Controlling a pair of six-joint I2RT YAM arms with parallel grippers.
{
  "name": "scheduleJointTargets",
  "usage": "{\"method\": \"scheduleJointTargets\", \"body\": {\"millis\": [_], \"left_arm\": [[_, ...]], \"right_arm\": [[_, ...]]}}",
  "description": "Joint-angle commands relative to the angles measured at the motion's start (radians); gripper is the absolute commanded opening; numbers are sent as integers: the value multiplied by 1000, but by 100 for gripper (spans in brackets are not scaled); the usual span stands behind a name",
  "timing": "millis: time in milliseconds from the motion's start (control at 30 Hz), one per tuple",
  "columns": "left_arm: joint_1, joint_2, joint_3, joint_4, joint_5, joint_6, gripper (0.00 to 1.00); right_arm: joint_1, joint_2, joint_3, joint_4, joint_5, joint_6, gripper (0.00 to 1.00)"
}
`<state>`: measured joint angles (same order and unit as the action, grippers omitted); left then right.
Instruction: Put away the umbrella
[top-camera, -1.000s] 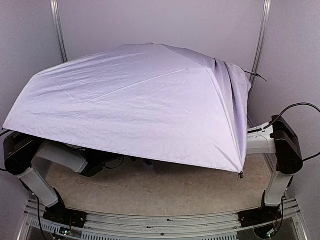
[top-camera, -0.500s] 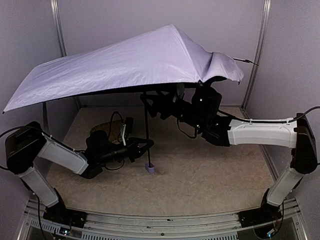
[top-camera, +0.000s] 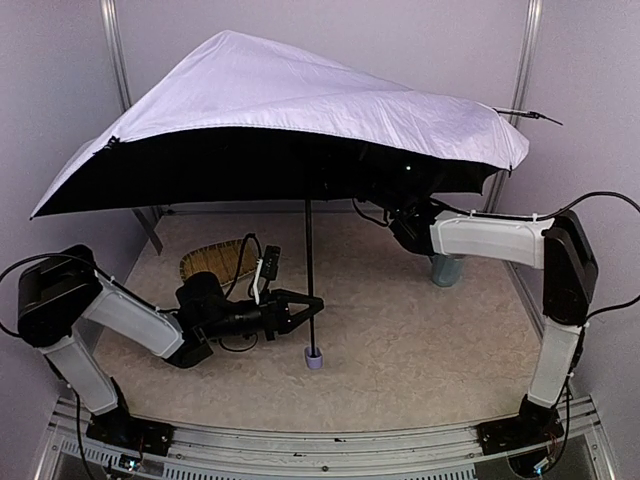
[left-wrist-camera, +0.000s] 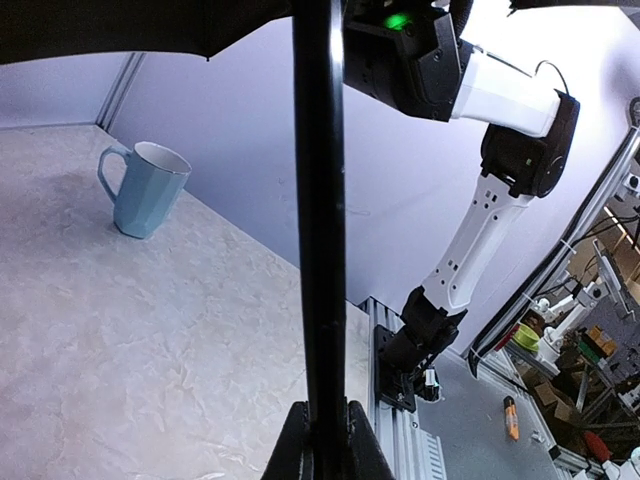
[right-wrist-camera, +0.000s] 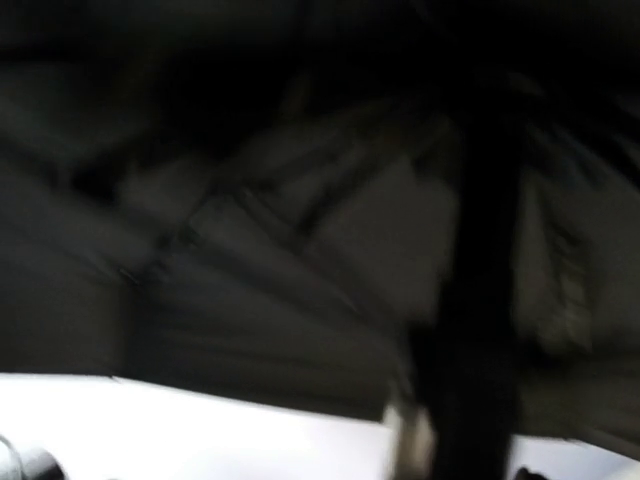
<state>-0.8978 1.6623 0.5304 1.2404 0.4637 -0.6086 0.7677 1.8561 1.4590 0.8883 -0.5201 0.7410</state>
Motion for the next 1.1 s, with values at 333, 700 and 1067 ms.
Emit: {"method": "scheduleJointTargets", "body": {"millis": [333,700,1067], "left_arm": [[-40,39,81,95,0,32,0],[-58,33,98,57,-14,75,0],[-61,34,91,67,-13,72,0]], "right_arm": [[-11,93,47,290,161,232,57],[-24,85,18,306,183,236,45],[-27,23,-29,285,182,168,50]]}}
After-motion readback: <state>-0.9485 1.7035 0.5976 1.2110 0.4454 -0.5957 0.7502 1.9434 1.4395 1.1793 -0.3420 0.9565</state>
